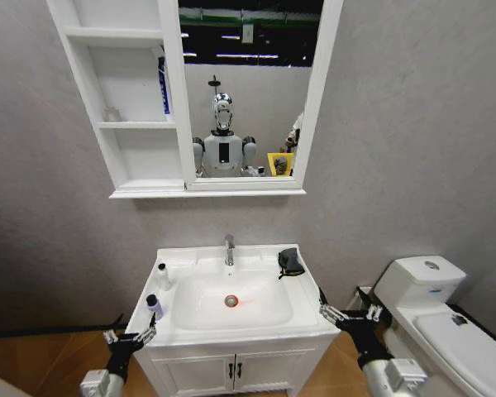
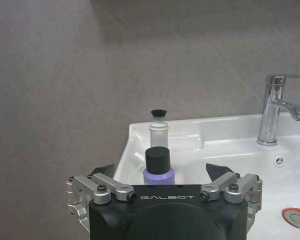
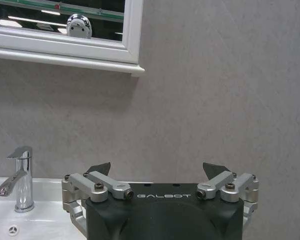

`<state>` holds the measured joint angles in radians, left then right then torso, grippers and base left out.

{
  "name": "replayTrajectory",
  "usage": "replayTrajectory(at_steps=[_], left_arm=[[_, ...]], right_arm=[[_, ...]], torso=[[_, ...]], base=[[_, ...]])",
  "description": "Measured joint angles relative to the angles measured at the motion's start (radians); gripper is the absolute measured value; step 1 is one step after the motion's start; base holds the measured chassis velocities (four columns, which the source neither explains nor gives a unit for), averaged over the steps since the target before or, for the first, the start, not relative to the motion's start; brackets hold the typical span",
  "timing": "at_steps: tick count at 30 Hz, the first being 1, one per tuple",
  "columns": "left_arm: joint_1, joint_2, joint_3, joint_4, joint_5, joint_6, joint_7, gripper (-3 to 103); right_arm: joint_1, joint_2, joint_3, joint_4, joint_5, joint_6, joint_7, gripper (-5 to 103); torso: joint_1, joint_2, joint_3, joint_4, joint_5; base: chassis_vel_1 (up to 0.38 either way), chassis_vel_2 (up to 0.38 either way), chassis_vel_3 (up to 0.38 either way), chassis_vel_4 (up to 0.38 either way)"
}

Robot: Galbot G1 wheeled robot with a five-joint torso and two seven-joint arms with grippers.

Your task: Move facial cleanser and shampoo from washbasin to cabinet, then wipe washbasin with towel.

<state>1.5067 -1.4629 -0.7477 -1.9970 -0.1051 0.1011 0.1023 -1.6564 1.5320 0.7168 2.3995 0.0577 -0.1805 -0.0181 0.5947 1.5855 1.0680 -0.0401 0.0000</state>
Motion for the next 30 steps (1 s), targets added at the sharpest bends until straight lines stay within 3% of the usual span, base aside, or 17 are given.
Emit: replayTrajectory(at_steps=[13, 27, 28, 30], left_arm=[[-0.146, -0.007, 0.037, 0.17, 0.025, 0.042, -0.061, 100], [-0.243, -0.007, 0.05, 0.242, 0.012, 0.052, -0.086, 103], [-0.256, -0.007, 0.05, 0.248, 0.01, 0.054, -0.09, 95], [-0.259, -0.007, 0.051, 0.25, 0.01, 0.054, -0.091, 95]], right_arm=[[0.045, -0.013, 0.01, -0.063, 0.035, 0.008, -0.004, 100], [0.046, -0.018, 0.012, -0.074, 0.041, 0.01, -0.004, 100], [0.043, -0.018, 0.012, -0.074, 0.045, 0.01, -0.004, 100], [0.042, -0.018, 0.012, -0.074, 0.046, 0.01, -0.004, 100]], torso=[[0.0, 0.0, 0.0, -0.0001, 0.0], [0.0, 0.0, 0.0, 0.0001, 0.0], [0.0, 0.0, 0.0, 0.0, 0.0], [0.0, 0.0, 0.0, -0.0001, 0.0]], base=[[0.0, 0.0, 0.0, 0.0], [0.0, 0.0, 0.0, 0.0], [0.0, 0.0, 0.0, 0.0], [0.0, 0.0, 0.0, 0.0]])
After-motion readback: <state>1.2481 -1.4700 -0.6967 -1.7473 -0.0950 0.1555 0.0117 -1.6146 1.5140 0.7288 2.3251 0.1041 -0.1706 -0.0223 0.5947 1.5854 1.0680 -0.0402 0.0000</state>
